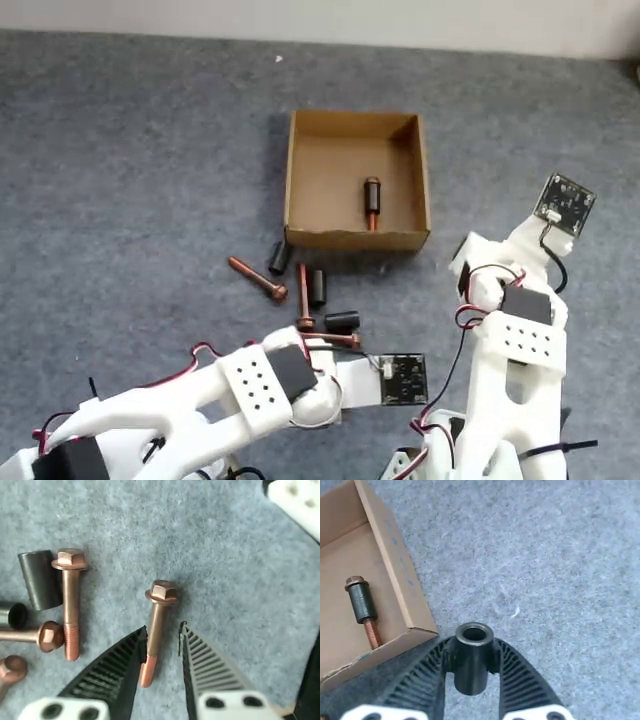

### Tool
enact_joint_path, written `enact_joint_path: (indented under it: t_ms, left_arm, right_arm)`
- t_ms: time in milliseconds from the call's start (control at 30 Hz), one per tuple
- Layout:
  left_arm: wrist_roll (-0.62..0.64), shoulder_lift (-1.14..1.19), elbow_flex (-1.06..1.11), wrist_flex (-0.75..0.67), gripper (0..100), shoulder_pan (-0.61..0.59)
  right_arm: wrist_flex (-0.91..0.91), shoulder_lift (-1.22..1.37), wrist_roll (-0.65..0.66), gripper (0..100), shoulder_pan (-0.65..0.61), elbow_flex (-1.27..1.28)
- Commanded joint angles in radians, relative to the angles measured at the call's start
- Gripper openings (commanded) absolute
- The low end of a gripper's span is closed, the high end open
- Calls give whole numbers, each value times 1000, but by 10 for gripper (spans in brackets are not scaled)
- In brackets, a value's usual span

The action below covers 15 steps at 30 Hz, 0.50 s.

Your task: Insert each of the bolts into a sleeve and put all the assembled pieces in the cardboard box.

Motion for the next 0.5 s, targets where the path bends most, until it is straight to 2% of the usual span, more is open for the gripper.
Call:
enact_joint_path:
  t_ms: [0,300,467]
  left_arm:
    - [12,-21,21,-58,137,-5]
    - [8,-16,22,-81,137,-5]
    - [8,128,5,-153,137,-5]
  right_arm:
    - [-31,-38,-9,5,8,-16]
    - [-31,-38,-9,5,8,-15]
    - [-31,-38,-9,5,8,-13]
